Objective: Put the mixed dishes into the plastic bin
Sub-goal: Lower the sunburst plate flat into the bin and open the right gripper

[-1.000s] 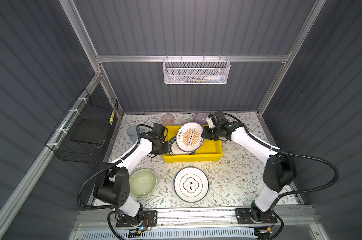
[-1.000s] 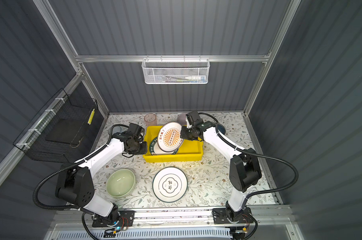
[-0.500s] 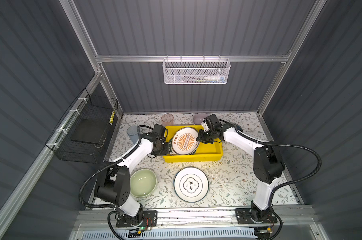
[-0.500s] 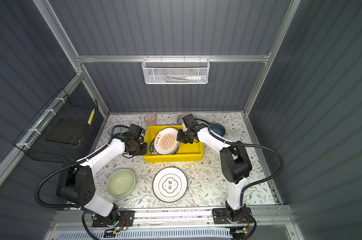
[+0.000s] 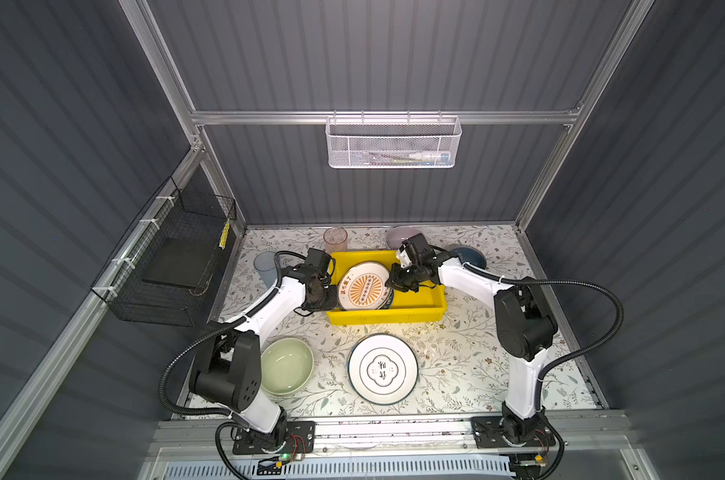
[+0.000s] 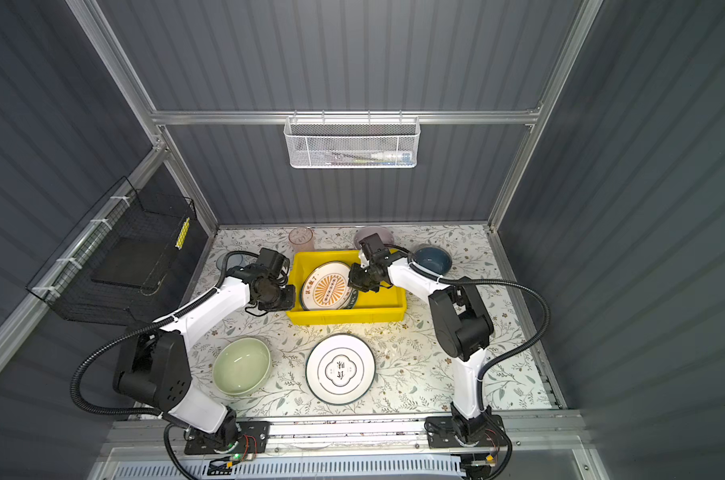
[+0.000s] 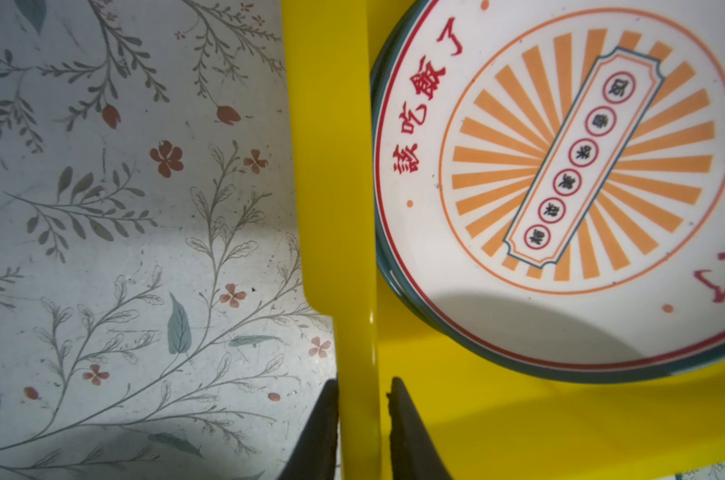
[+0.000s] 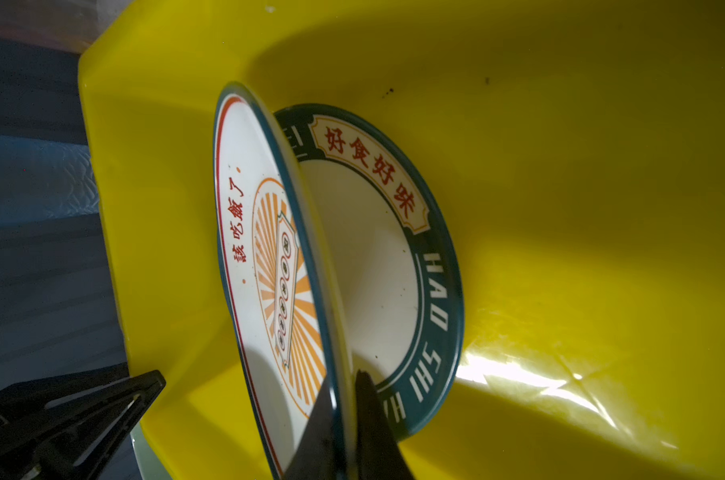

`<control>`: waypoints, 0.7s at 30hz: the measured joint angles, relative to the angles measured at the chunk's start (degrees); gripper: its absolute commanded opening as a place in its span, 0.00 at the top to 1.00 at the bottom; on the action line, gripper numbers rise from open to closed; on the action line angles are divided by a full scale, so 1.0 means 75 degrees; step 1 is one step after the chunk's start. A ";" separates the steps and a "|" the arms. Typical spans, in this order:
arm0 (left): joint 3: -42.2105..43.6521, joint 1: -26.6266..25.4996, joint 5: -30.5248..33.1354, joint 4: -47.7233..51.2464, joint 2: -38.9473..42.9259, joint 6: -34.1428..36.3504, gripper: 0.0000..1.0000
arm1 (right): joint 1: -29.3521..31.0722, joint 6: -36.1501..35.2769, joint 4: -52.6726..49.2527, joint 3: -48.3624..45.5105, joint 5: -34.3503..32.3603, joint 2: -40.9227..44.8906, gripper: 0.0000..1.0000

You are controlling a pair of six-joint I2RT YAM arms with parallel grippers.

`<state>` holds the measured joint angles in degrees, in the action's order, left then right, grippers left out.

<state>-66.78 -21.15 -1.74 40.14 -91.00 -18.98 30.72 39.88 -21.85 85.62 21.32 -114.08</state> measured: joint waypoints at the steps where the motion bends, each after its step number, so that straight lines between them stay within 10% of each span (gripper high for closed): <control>1: 0.0003 0.0000 -0.0006 -0.0006 0.0000 0.0000 0.77 | 0.0000 0.0009 0.0026 0.0000 0.0012 0.0000 0.85; 21: 0.0015 0.0035 -0.0134 -0.0050 0.0000 -0.0003 0.77 | 0.0207 -0.0516 -0.0828 0.0536 -0.0947 -0.0376 0.47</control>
<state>-66.67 -20.88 -2.74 39.77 -91.00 -19.00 32.27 36.01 -28.05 89.65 14.22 -116.90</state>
